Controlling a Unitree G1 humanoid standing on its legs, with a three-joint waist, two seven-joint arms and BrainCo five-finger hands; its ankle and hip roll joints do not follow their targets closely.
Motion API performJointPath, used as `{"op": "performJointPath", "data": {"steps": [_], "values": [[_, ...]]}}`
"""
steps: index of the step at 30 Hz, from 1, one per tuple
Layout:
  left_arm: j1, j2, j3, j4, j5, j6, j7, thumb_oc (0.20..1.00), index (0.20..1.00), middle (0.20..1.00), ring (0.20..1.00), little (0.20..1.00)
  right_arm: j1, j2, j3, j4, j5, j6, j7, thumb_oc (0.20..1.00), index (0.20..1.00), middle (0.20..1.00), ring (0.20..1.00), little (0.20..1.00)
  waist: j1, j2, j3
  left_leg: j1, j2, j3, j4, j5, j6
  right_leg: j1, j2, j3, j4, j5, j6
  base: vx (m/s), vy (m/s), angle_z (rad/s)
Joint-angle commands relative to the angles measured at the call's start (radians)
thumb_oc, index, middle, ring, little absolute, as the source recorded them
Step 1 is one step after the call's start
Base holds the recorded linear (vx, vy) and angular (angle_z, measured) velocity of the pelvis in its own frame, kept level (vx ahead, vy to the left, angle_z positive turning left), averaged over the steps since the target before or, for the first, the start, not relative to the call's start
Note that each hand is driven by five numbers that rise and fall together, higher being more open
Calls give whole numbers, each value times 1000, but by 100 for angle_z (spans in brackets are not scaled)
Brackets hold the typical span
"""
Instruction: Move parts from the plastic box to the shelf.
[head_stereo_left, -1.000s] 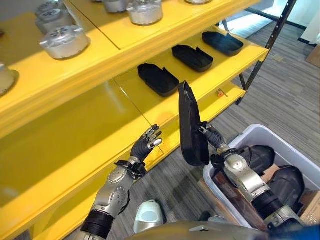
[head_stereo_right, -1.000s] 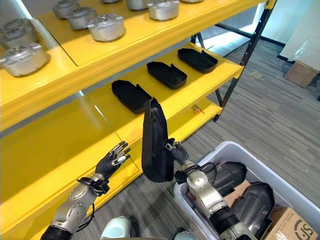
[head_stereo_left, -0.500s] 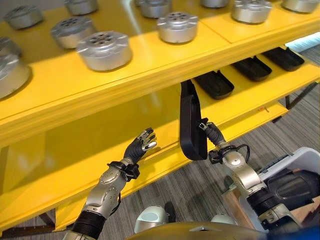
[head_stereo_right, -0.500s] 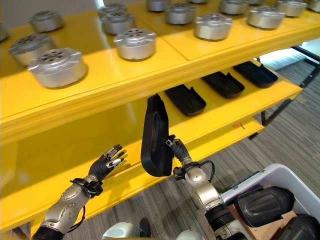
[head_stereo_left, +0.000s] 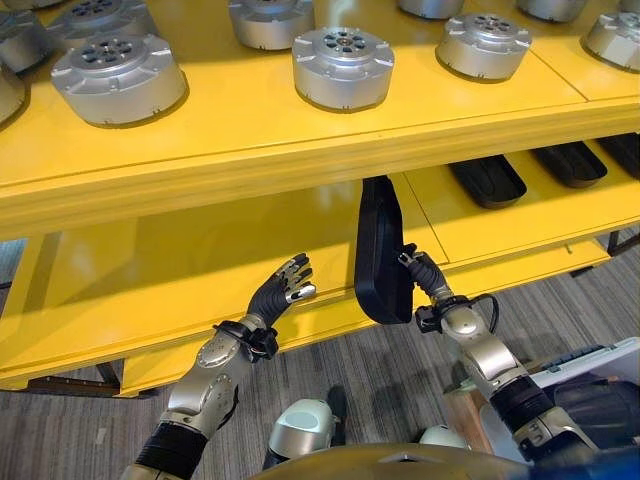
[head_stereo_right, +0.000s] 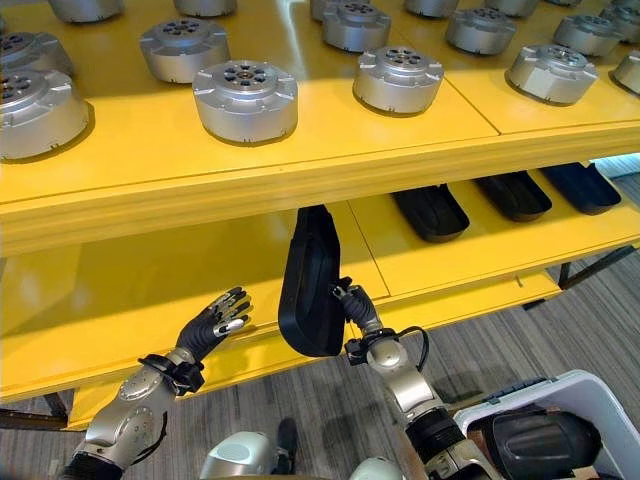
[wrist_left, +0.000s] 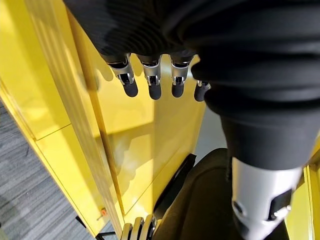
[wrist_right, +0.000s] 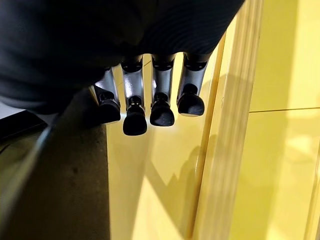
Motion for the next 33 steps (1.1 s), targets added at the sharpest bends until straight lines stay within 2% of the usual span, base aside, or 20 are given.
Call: {"op": "performJointPath", "data": {"steps": [1, 2, 4, 11, 19, 26, 28, 29, 30, 31, 32, 33], "values": [[-33, -5, -71, -47, 19, -24, -20, 1000, 1000, 1000, 1000, 1000, -71, 1, -22, -10, 9, -68, -4, 200, 200, 200, 200, 200, -14, -17, -20, 37, 35, -1, 22, -63, -70, 7, 104, 88, -218, 88, -3, 139, -234, 120], [-29, -14, -87, -43, 33, -31, -5, 1000, 1000, 1000, 1000, 1000, -57, -10, -23, -11, 14, -71, 9, 200, 200, 200, 200, 200, -22, -22, -27, 32, 44, -22, 24, -52, -85, 42, 123, 118, -261, 65, -16, 140, -202, 119], [-25, -16, -94, -49, 26, -28, 6, 1000, 1000, 1000, 1000, 1000, -60, -19, -32, 3, 8, -82, 27, 200, 200, 200, 200, 200, -13, -24, -38, 39, 51, -20, 7, -41, -99, 71, 130, 98, -297, 55, -26, 108, -169, 75], [14, -27, -83, -85, 15, -14, 0, 1000, 1000, 1000, 1000, 1000, -85, -60, -51, 23, -80, -56, 57, 200, 200, 200, 200, 200, 10, -26, -67, 48, 62, -10, 3, -38, -131, 156, 142, 51, -377, 27, -55, 91, -98, 4], [29, -14, -75, -102, 21, 22, -21, 1000, 1000, 1000, 1000, 1000, -178, -72, -40, 85, -150, -15, 33, 200, 200, 200, 200, 200, 47, -22, -66, 33, 87, -26, 33, -34, -159, 185, 151, 12, -389, 6, -79, 44, -139, 5], [41, -3, -77, -104, 25, 37, 22, 1000, 1000, 1000, 1000, 1000, -241, -86, -20, 160, -243, -11, 22, 200, 200, 200, 200, 200, 69, -5, -71, 24, 101, -48, 61, -27, -177, 200, 153, -17, -363, -20, -96, 52, -81, 7], [42, 3, -78, -103, 33, 36, 29, 1000, 1000, 1000, 1000, 1000, -254, -84, -15, 171, -250, -3, 19, 200, 200, 200, 200, 200, 69, 0, -69, 15, 118, -26, 76, -16, -186, 199, 151, -37, -343, -30, -102, 32, -94, 5], [39, 6, -81, -98, 38, 34, 26, 1000, 1000, 1000, 1000, 1000, -258, -84, -14, 171, -257, 8, 9, 200, 200, 200, 200, 200, 64, 0, -64, -4, 137, 14, 111, -13, -193, 199, 145, -54, -328, -36, -108, -65, -115, 42], [-4, 6, -91, -59, 44, 21, -33, 1000, 1000, 1000, 1000, 1000, -284, -99, -21, 168, -256, 43, -34, 200, 200, 200, 200, 200, 34, 2, -48, -52, 220, 132, 224, -24, -214, 183, 128, -97, -257, -77, -116, -96, -89, 97], [-14, 4, -94, -53, 43, 20, -37, 1000, 1000, 1000, 1000, 1000, -291, -102, -22, 172, -254, 47, -42, 200, 200, 200, 200, 200, 28, 3, -46, -60, 236, 146, 239, -21, -214, 174, 124, -105, -240, -84, -119, -175, 77, 202], [-58, -3, -100, -22, 31, 28, -50, 1000, 1000, 1000, 1000, 1000, -344, -122, -31, 211, -217, 57, -48, 200, 200, 200, 200, 200, 9, 5, -44, -56, 283, 162, 261, -2, -208, 122, 104, -120, -159, -113, -126, -126, 156, 168], [-64, -7, -101, -16, 33, 28, -47, 1000, 1000, 1000, 1000, 1000, -355, -126, -32, 222, -212, 56, -47, 200, 200, 200, 200, 200, 8, 6, -44, -57, 295, 154, 267, 20, -215, 115, 103, -118, -147, -118, -129, -107, 294, 126]]}}
